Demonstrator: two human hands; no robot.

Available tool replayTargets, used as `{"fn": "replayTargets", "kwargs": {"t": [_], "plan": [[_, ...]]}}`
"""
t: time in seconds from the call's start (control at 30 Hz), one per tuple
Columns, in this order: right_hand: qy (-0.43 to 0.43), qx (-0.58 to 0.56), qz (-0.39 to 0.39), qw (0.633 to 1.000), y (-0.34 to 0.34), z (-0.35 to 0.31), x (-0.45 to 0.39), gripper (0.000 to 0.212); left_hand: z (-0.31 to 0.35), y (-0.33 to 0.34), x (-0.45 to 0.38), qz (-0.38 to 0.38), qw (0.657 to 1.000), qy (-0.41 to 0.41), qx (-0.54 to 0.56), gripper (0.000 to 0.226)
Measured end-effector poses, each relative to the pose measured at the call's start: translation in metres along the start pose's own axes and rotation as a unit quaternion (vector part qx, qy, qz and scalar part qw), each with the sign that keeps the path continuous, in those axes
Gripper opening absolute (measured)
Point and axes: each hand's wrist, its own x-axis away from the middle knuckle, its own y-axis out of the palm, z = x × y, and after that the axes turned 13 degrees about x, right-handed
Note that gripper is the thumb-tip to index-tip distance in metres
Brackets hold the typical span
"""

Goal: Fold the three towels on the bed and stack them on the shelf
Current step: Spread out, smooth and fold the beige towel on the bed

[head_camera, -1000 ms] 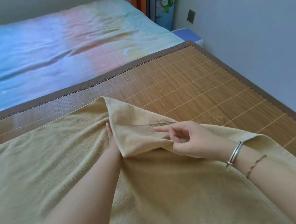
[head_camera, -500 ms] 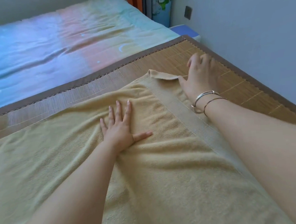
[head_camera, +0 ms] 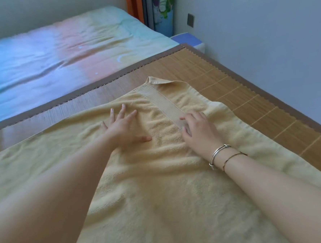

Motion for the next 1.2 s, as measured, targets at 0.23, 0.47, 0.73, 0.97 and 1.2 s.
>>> {"fn": "replayTargets", "kwargs": {"t": [0.23,0.47,0.73,0.97,1.2], "plan": [[-0.021,-0.055,-0.031,0.998,0.014,-0.017,-0.067,0.041,-0.005,0.011,-0.015,-0.068,0.998,-0.017,-0.007,0.133],[0.059,-0.081,-0.118,0.988,0.015,-0.004,-0.149,0.063,-0.018,0.022,-0.025,-0.059,0.998,0.003,0.018,0.138],[-0.007,-0.042,-0.084,0.996,0.0,-0.005,-0.077,0.055,-0.019,0.026,-0.025,-0.026,1.0,0.016,0.004,0.134],[-0.055,-0.005,-0.113,0.992,-0.007,-0.037,0.045,0.055,0.002,0.035,0.014,0.102,0.992,-0.032,0.061,0.115],[-0.071,-0.025,-0.141,0.987,-0.026,-0.094,0.105,0.055,-0.046,0.052,0.147,0.245,0.958,0.074,0.133,0.053]]}}
